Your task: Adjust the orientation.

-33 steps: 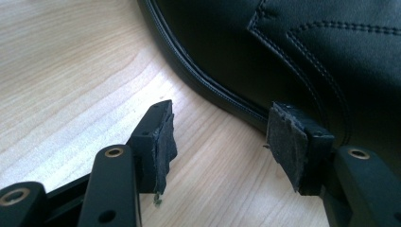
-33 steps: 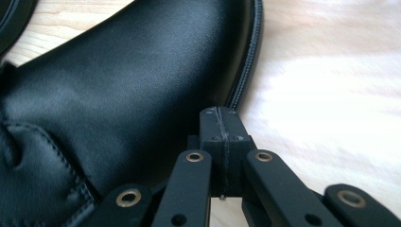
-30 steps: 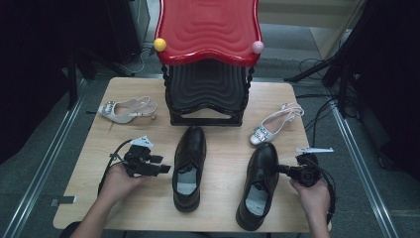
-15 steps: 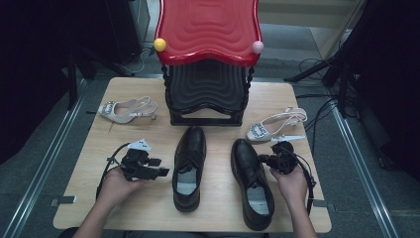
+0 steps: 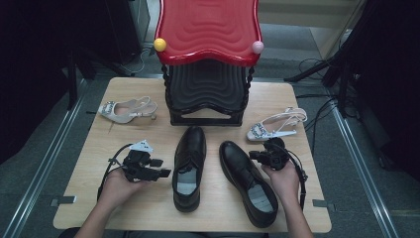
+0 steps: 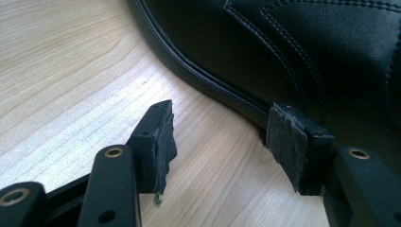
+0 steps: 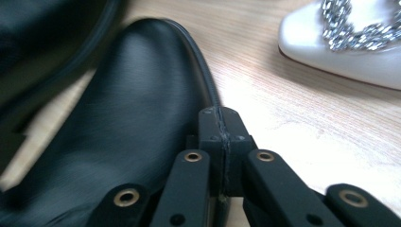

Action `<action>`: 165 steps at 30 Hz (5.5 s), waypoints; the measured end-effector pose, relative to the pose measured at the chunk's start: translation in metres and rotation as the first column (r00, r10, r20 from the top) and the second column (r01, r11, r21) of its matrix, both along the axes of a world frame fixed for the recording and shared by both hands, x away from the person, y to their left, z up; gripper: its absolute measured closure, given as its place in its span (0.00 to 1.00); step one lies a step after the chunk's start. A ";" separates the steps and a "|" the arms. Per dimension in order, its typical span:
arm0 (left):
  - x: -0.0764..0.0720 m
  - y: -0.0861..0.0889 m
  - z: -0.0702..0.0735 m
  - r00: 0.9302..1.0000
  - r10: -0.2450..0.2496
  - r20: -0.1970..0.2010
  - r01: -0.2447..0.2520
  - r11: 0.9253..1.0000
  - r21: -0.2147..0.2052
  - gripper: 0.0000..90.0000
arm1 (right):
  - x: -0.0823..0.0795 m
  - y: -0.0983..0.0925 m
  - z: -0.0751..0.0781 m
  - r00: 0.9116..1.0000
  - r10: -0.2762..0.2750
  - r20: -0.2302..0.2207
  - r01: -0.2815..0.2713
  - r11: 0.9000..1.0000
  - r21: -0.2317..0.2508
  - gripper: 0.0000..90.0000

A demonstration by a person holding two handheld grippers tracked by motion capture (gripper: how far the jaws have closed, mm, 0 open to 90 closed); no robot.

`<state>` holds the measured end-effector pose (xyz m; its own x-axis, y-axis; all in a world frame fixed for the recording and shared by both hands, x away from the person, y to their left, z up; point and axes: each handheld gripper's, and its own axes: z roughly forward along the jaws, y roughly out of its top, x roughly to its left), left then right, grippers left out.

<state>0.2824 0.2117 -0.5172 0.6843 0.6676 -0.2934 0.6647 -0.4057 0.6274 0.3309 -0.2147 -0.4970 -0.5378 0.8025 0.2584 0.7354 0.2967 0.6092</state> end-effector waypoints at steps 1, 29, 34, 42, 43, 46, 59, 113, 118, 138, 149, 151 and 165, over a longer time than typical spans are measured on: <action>0.000 0.000 0.000 1.000 0.000 -0.001 0.000 1.000 0.000 0.47 | -0.005 -0.001 0.004 1.000 0.001 0.002 -0.001 1.000 0.010 0.97; 0.017 -0.009 0.003 1.000 -0.015 0.001 0.015 1.000 -0.001 0.47 | -0.115 -0.027 0.043 0.996 0.050 0.068 -0.053 0.997 0.053 0.70; 0.017 -0.009 0.003 1.000 -0.018 0.000 0.018 1.000 0.002 0.47 | -0.116 -0.027 0.043 0.992 0.079 0.093 -0.082 0.996 0.027 0.67; 0.016 -0.009 0.002 1.000 -0.021 -0.005 0.021 1.000 0.008 0.47 | -0.113 -0.029 0.034 0.996 0.072 0.056 -0.068 0.995 -0.069 0.59; 0.016 -0.009 0.002 1.000 -0.021 -0.003 0.021 1.000 0.008 0.47 | -0.111 -0.028 0.031 0.996 0.075 0.049 -0.071 0.994 -0.079 0.59; 0.015 -0.009 0.002 1.000 -0.021 -0.003 0.021 1.000 0.003 0.47 | -0.105 -0.021 0.019 0.997 0.074 0.029 -0.070 0.990 -0.123 0.63; 0.012 -0.007 0.002 1.000 -0.011 0.002 0.011 1.000 -0.001 0.47 | -0.098 -0.019 0.026 0.995 -0.048 0.087 0.051 0.998 -0.032 0.94; 0.008 -0.009 0.002 0.998 -0.048 0.044 0.048 0.999 0.005 0.54 | -0.069 0.043 0.013 0.997 0.035 0.064 -0.040 0.997 0.067 0.69; 0.010 -0.009 -0.002 1.000 -0.018 0.013 0.018 1.000 0.023 0.52 | -0.077 0.031 0.024 0.986 0.099 0.131 -0.112 0.989 0.096 0.71; 0.009 -0.018 -0.011 0.999 -0.033 -0.007 0.033 0.999 0.012 0.91 | -0.028 0.024 -0.016 0.996 0.085 -0.029 -0.083 0.995 0.054 0.99; 0.004 -0.020 -0.017 1.000 -0.020 0.002 0.020 0.999 0.037 0.95 | -0.015 0.031 -0.019 0.998 0.052 -0.040 -0.050 0.998 0.049 1.00; 0.002 -0.021 -0.017 1.000 -0.028 0.013 0.027 0.999 0.042 0.96 | -0.014 0.033 -0.019 0.998 0.049 -0.032 -0.048 0.998 0.037 1.00; 0.001 -0.025 -0.014 1.000 -0.030 -0.002 0.030 0.998 0.056 0.97 | -0.011 0.033 -0.021 0.998 0.029 -0.048 -0.026 0.998 0.062 1.00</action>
